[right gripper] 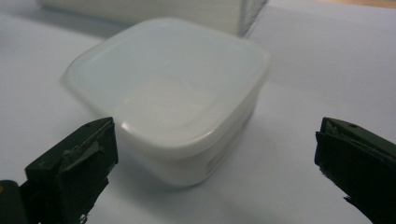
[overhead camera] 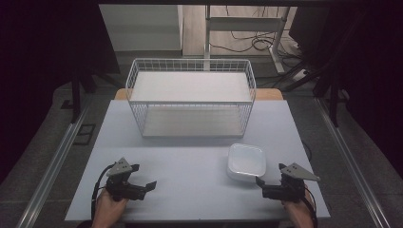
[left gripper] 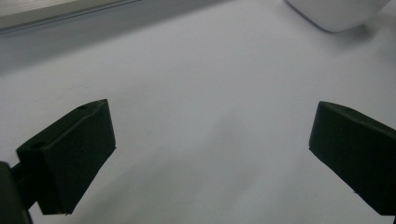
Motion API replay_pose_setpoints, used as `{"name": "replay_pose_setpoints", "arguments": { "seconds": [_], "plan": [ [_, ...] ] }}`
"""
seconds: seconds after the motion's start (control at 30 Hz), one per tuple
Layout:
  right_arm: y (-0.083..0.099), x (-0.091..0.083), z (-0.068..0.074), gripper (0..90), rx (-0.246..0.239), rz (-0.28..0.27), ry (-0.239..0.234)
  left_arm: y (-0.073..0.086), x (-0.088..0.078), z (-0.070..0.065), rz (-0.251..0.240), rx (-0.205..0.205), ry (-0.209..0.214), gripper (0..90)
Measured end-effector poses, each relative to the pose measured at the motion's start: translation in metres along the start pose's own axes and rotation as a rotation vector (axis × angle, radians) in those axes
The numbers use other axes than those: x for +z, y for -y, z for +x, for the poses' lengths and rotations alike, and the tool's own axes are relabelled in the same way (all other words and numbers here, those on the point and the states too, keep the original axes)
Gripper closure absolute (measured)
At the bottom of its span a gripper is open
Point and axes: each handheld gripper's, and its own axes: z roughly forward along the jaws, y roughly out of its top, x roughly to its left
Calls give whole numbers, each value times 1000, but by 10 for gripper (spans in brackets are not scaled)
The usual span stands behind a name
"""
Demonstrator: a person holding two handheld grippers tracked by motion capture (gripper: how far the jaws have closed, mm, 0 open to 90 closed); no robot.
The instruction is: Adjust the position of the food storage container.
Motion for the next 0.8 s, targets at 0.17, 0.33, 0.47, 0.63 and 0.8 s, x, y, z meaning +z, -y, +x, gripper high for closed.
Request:
{"name": "replay_pose_setpoints", "arguments": {
  "seconds": [0.17,0.33,0.47,0.63,0.8],
  "plan": [
    [1,3,1,0,5,66,-54,1,4,-1,24,27,-16,5],
    [3,4,-5,0,21,85,-27,1,4,1,18,17,-13,5],
    [3,5,-6,0,30,84,-19,1,4,2,15,10,-11,5],
    [3,4,-5,0,21,89,-23,2,5,3,21,3,-8,5],
    [-2,2,-4,0,0,103,-18,2,5,4,25,-1,-7,5]
  ]
}}
